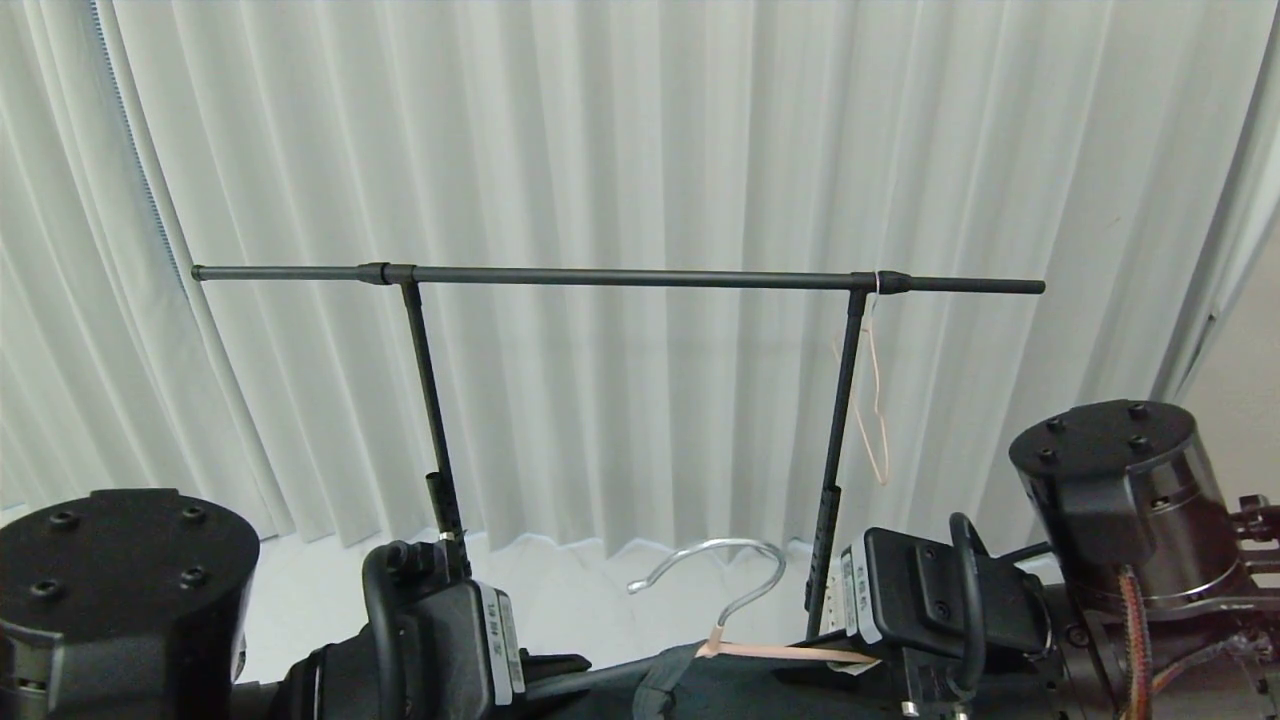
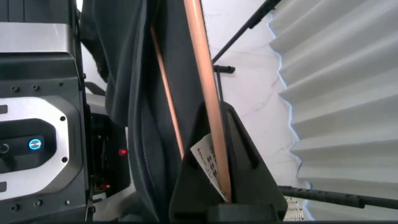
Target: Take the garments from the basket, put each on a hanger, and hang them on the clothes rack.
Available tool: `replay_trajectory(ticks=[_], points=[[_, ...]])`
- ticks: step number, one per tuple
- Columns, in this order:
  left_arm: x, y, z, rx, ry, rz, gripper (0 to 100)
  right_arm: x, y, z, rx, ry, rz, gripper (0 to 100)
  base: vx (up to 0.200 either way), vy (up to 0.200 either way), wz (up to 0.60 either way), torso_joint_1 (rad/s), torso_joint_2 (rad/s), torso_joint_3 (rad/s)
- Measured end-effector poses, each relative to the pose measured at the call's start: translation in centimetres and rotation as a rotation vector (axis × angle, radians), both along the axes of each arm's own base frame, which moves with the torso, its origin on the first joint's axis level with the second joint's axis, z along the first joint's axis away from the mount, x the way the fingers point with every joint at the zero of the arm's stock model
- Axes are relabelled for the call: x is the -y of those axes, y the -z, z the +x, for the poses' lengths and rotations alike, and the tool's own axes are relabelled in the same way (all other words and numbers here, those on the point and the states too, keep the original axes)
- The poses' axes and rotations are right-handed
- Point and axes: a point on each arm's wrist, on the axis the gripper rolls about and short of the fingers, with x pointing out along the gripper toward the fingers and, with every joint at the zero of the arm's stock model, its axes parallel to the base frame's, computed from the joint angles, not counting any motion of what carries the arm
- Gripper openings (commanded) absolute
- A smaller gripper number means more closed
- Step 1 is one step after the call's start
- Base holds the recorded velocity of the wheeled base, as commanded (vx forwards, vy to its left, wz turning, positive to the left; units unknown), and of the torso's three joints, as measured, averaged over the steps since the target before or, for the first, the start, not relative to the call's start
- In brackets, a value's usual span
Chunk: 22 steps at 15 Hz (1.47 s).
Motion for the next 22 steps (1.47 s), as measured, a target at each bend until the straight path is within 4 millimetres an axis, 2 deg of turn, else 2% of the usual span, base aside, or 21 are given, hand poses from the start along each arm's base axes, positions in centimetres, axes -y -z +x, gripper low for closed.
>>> replay_trajectory(ticks=[4, 10, 13, 18, 20, 22], points=[[0.0, -0.2, 0.1, 0.015, -0.016, -0.020, 100, 0.6, -1.1, -0.4, 0.029, -0.002, 0.036, 0, 0.000, 0.000, 0.00, 0.000, 0.00, 0.000], [-0.8, 0.2, 0.8, 0.020, -0.078, -0.031, 100, 3.3, -3.0, -1.2, 0.060, 0.046, 0.078, 0, 0.000, 0.000, 0.00, 0.000, 0.00, 0.000], [-2.3, 0.7, 1.7, 0.012, -0.174, -0.021, 100, 4.9, -4.0, -0.9, 0.089, 0.102, 0.118, 0, 0.000, 0.000, 0.00, 0.000, 0.00, 0.000], [-6.5, 2.7, 3.4, -0.054, -0.437, 0.022, 100, 6.4, -5.4, -1.2, 0.127, 0.104, 0.196, 0, 0.000, 0.000, 0.00, 0.000, 0.00, 0.000], [-6.9, 3.2, 3.9, -0.101, -0.484, 0.005, 100, 6.5, -5.9, -1.3, 0.145, 0.090, 0.226, 0, 0.000, 0.000, 0.00, 0.000, 0.00, 0.000], [-6.8, 3.5, 4.1, -0.140, -0.449, -0.017, 100, 6.6, -6.3, -1.4, 0.157, 0.089, 0.241, 0, 0.000, 0.000, 0.00, 0.000, 0.00, 0.000]])
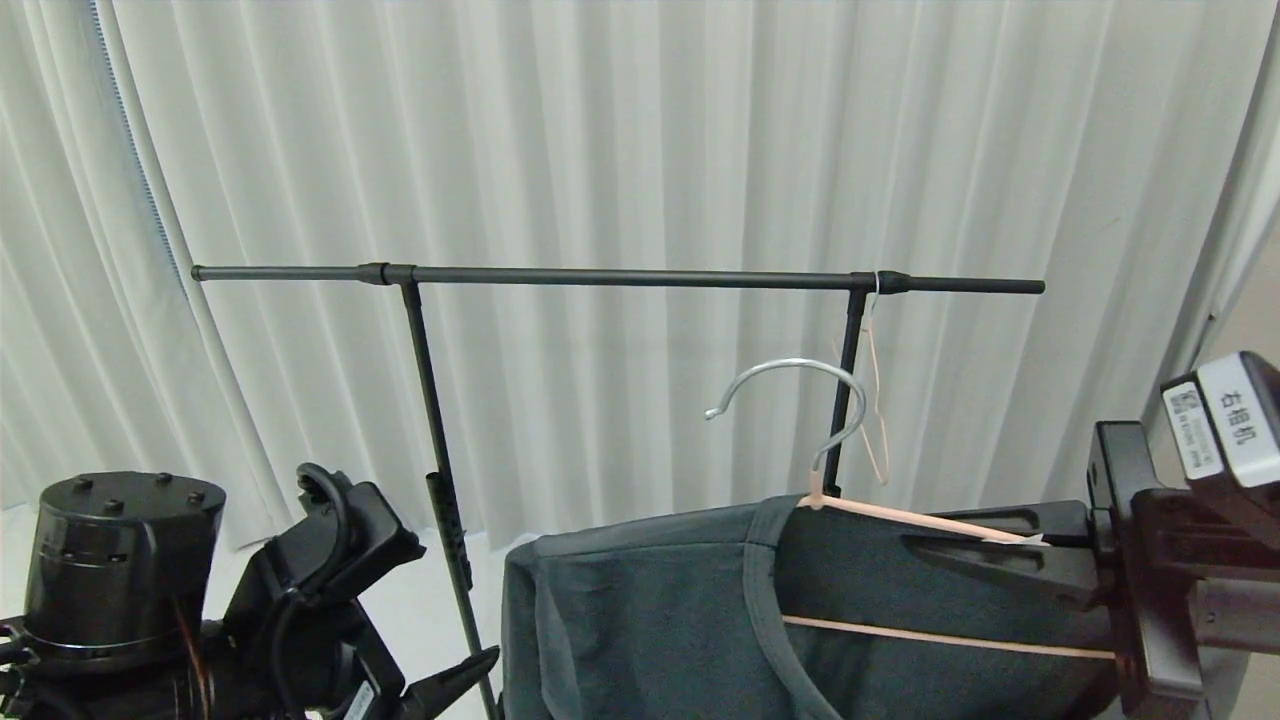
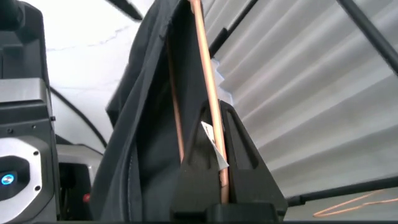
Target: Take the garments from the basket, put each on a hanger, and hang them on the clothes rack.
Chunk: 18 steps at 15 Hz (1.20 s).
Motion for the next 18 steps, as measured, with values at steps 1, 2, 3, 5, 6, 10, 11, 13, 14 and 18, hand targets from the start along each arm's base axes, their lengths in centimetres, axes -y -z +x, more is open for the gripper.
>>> replay_trajectory(ticks=[1, 2, 3, 5, 6, 10, 11, 13, 14, 18], points=[[0.1, 0.1, 0.0, -0.014, 0.039, -0.023, 100, 0.0, -0.1, 0.0, 0.003, -0.001, 0.003, 0, 0.000, 0.000, 0.00, 0.000, 0.00, 0.000], [0.2, 0.2, 0.1, -0.023, 0.055, -0.031, 100, -0.1, -0.3, -0.1, 0.007, -0.008, 0.008, 0, 0.000, 0.000, 0.00, 0.000, 0.00, 0.000], [0.2, 0.3, 0.1, -0.028, 0.055, -0.031, 100, -0.2, -0.4, -0.2, 0.011, -0.015, 0.012, 0, 0.000, 0.000, 0.00, 0.000, 0.00, 0.000], [0.1, 0.4, 0.5, -0.028, 0.043, -0.032, 100, -0.4, -0.9, -0.5, 0.021, -0.038, 0.023, 0, 0.000, 0.000, 0.00, 0.000, 0.00, 0.000], [0.0, 0.4, 0.7, -0.021, 0.032, -0.035, 100, -0.5, -1.0, -0.6, 0.024, -0.043, 0.027, 0, 0.000, 0.000, 0.00, 0.000, 0.00, 0.000], [-0.1, 0.6, 1.1, -0.025, 0.019, -0.034, 0, -0.3, -1.2, -1.0, 0.031, -0.042, 0.033, 0, 0.000, 0.000, 0.00, 0.000, 0.00, 0.000], [-0.1, 0.6, 1.1, -0.026, 0.018, -0.034, 0, -0.2, -1.2, -1.0, 0.006, -0.027, 0.043, 0, 0.000, 0.000, 0.00, 0.000, 0.00, 0.000], [-0.3, 0.5, 1.1, -0.021, 0.009, -0.036, 0, 0.1, -1.1, -0.9, -0.031, 0.027, 0.056, 0, 0.000, 0.000, 0.00, 0.000, 0.00, 0.000], [-0.4, 0.2, 1.0, -0.006, 0.002, -0.041, 0, 0.3, -1.1, -0.9, -0.038, 0.048, 0.058, 0, 0.000, 0.000, 0.00, 0.000, 0.00, 0.000], [-1.6, -1.2, 0.6, 0.037, -0.083, -0.102, 0, 0.8, -0.7, -1.0, -0.048, 0.074, 0.054, 0, 0.000, 0.000, 0.00, 0.000, 0.00, 0.000]])
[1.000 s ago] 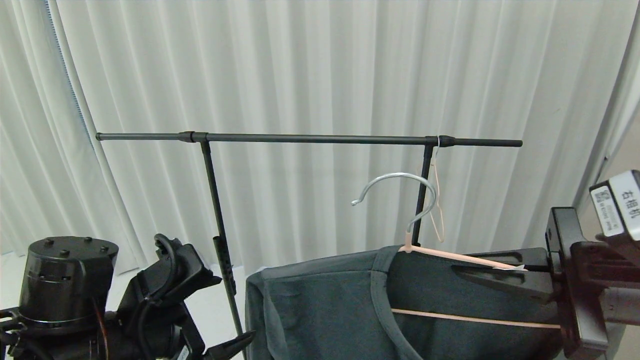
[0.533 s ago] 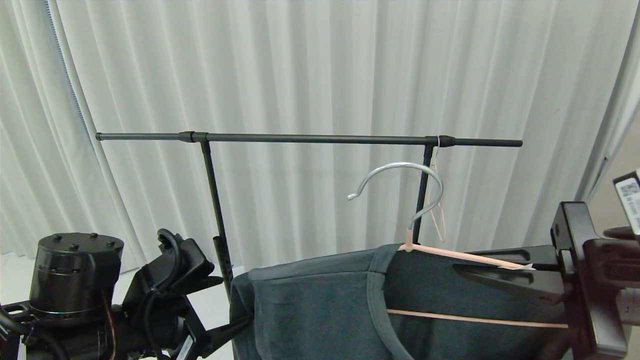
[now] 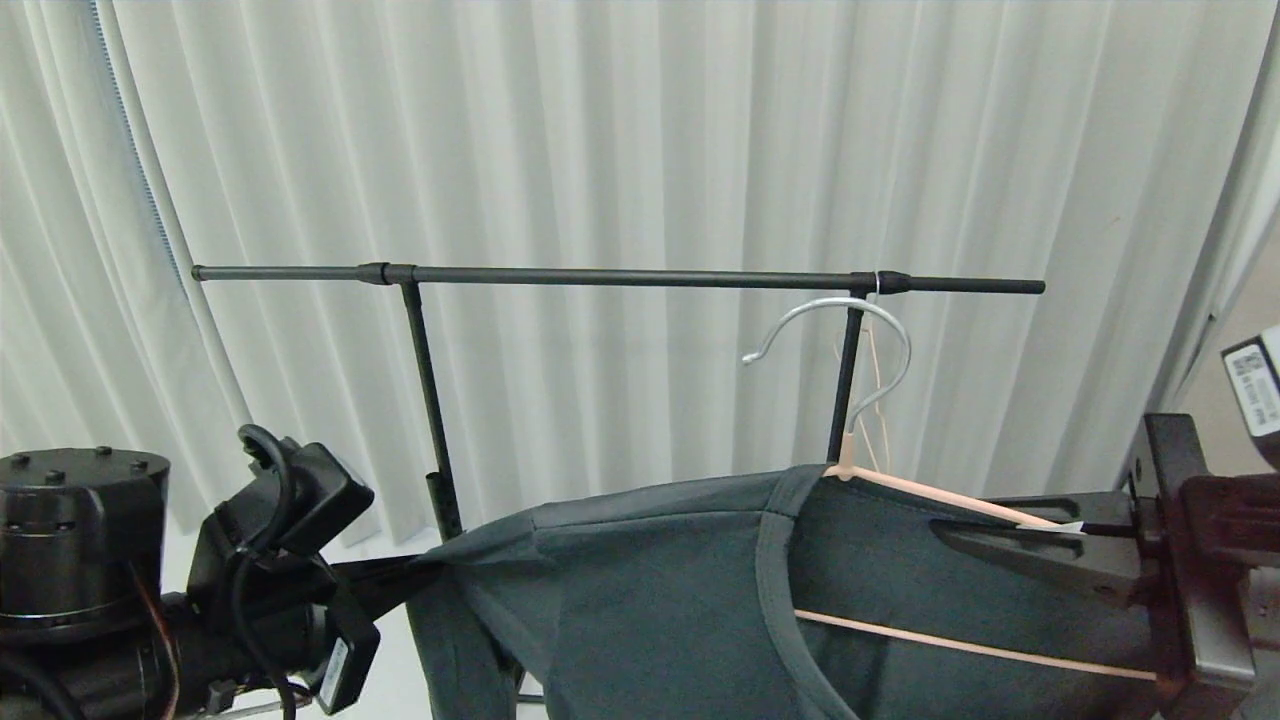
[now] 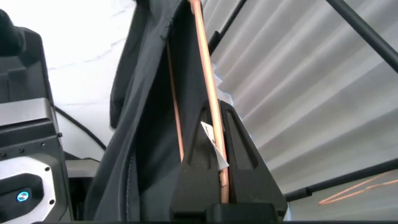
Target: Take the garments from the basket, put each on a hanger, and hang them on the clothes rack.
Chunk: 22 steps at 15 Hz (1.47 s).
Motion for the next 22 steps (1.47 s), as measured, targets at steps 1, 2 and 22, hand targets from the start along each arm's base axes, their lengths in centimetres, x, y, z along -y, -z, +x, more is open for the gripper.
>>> replay_trajectory(ticks=[1, 2, 22], points=[[-0.2, -0.3, -0.1, 0.000, -0.023, -0.030, 0, 0.1, 0.0, 0.1, 0.000, 0.006, 0.000, 0, 0.000, 0.000, 0.00, 0.000, 0.00, 0.000], [-0.4, -0.7, -0.4, 0.010, -0.044, -0.054, 0, 0.2, 0.0, 0.1, 0.001, 0.013, 0.002, 0, 0.000, 0.000, 0.00, 0.000, 0.00, 0.000], [-1.5, -5.2, 2.3, 0.181, -0.263, -0.058, 100, -1.1, -1.3, 8.4, -0.164, 0.641, 0.189, 0, 0.000, 0.000, 0.00, 0.000, 0.00, 0.000]])
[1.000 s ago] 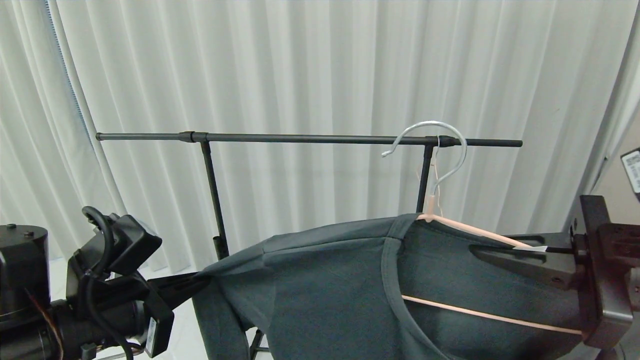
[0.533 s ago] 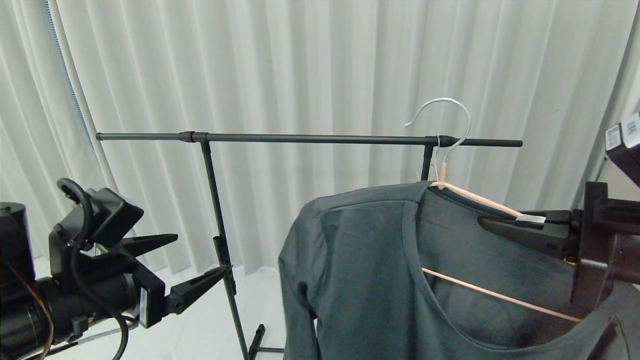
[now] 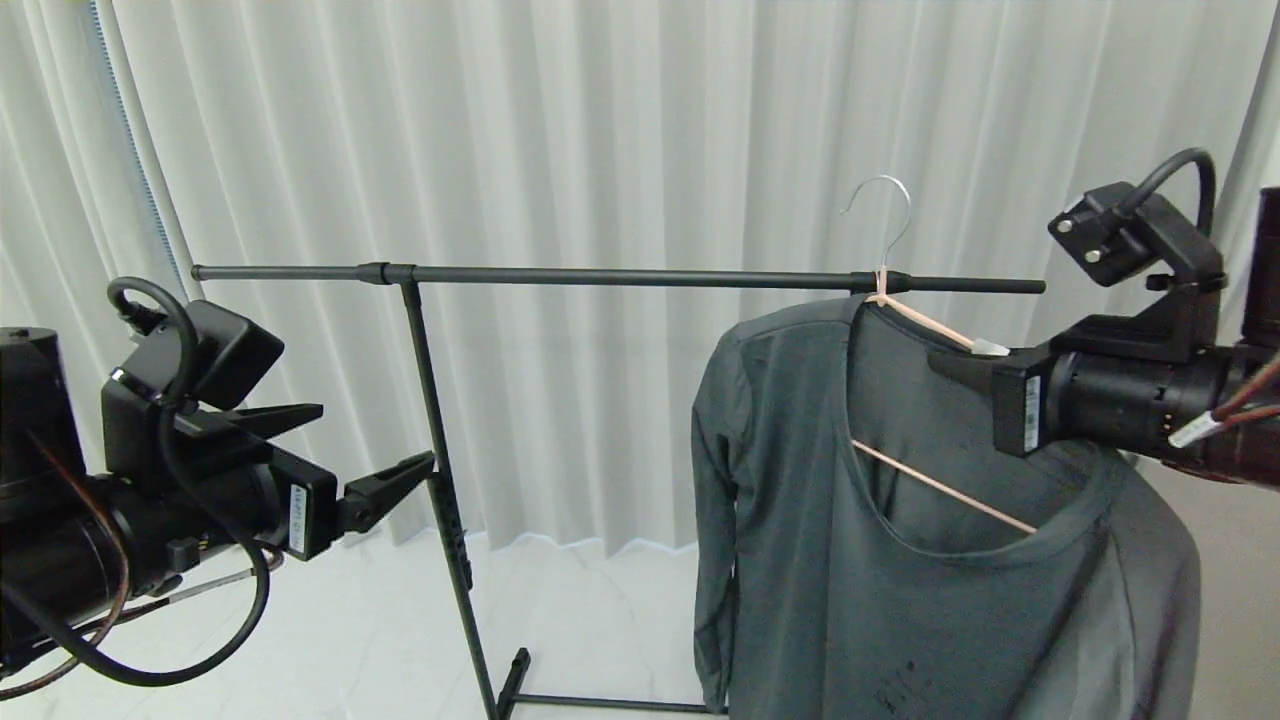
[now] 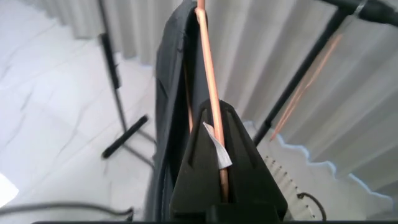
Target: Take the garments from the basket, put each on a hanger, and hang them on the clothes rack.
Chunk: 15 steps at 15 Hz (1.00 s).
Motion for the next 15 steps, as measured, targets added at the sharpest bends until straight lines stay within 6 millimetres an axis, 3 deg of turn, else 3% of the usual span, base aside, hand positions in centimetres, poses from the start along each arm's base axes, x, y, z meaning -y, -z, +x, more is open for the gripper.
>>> replay_trajectory(ticks=[5, 15], points=[[0.1, 0.1, 0.2, -0.009, -0.001, -0.004, 100, -2.3, 2.1, 3.7, 0.025, 0.101, -0.009, 0, 0.000, 0.000, 0.00, 0.000, 0.00, 0.000], [0.1, 0.2, 0.2, -0.013, 0.002, -0.005, 100, -3.3, 3.5, 5.2, 0.001, 0.108, -0.035, 0, 0.200, 0.000, 0.00, -0.001, 0.00, 0.001]])
